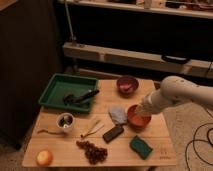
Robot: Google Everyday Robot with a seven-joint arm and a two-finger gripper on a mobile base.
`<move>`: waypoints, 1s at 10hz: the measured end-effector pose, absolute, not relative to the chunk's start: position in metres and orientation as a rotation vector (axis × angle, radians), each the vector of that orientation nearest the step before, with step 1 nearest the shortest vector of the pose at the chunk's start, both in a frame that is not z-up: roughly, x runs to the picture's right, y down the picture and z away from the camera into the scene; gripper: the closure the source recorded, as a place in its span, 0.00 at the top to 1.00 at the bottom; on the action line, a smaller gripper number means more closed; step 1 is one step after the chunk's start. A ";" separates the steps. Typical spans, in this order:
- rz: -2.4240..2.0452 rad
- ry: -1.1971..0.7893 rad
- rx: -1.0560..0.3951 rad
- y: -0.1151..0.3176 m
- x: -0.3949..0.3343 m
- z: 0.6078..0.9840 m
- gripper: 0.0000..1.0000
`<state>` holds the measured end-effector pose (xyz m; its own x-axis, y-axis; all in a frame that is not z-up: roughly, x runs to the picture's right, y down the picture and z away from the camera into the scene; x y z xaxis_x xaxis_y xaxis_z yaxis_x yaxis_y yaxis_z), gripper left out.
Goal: Wipe red bowl with eraser
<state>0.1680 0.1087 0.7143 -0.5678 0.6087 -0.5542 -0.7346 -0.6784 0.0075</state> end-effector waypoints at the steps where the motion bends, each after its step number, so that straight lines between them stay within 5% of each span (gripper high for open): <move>1: 2.239 0.323 -0.659 0.107 0.167 0.710 0.26; 5: 2.214 0.417 -0.618 0.091 0.136 0.650 0.26; 8: 2.212 0.477 -0.687 0.097 0.117 0.627 0.07; 10: 2.198 0.523 -0.761 0.116 0.102 0.633 0.07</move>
